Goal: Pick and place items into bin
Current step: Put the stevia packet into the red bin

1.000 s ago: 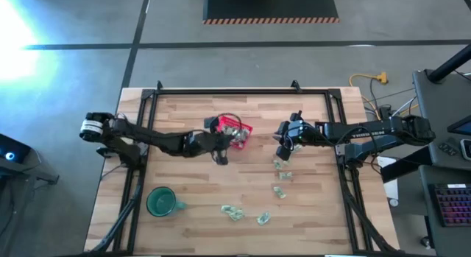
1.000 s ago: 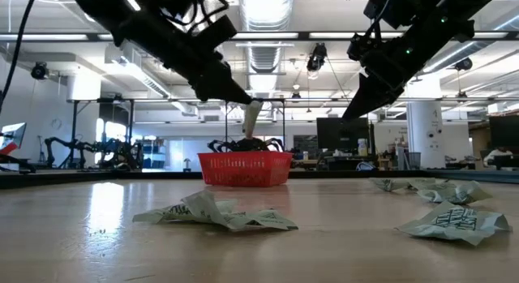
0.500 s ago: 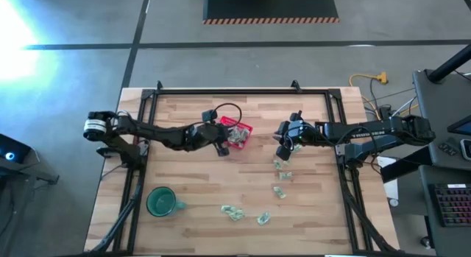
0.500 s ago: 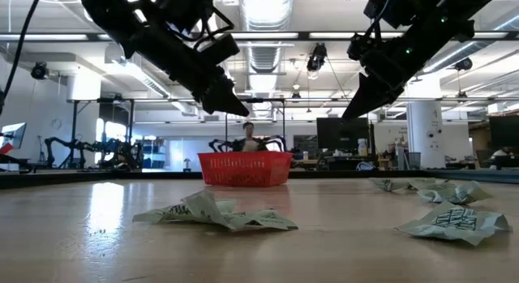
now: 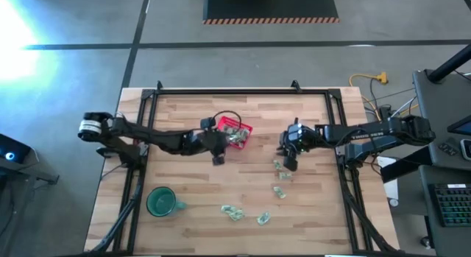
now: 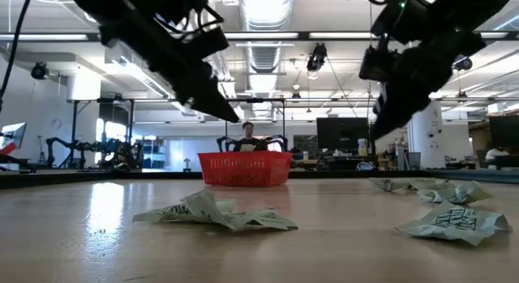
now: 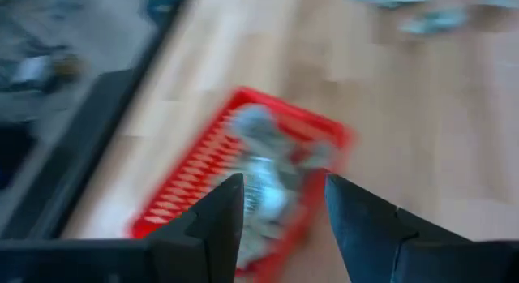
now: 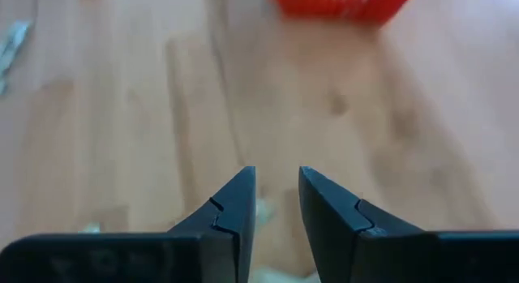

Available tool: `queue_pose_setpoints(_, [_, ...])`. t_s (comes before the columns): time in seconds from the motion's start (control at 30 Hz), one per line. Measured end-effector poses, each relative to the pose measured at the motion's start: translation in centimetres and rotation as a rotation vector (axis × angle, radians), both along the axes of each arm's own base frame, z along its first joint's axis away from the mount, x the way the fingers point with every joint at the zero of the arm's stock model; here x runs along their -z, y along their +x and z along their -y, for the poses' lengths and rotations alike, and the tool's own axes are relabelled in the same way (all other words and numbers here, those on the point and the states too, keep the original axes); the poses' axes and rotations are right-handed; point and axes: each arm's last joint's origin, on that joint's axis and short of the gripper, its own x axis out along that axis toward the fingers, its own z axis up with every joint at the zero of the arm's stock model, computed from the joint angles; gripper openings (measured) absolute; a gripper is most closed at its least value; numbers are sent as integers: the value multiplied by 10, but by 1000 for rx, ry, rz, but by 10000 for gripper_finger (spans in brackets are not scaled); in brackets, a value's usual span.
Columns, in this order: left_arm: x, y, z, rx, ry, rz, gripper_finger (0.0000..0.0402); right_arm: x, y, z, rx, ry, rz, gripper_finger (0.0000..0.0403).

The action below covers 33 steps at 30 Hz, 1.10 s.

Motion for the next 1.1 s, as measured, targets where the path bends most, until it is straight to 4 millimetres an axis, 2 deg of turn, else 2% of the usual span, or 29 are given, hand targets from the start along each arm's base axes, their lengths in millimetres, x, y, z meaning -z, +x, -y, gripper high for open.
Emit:
queue_pose_setpoints(0.2, [-1, -9, 32, 117, -62, -30, 160, 20, -11, -3, 4, 42, -36, 84])
queue_pose_setpoints(0.4, [-8, -12, 50, 198, -41, -13, 160, 26, -11, -3, -18, 30, 34, 95])
queue_pose_setpoints(0.8, [-9, -15, 53, 210, -37, -26, 160, 40, -17, -11, -122, 26, 182, 128])
queue_pose_setpoints(1.1, [-9, -16, 53, 209, -38, -28, 160, 55, -19, -11, -114, 35, 171, 130])
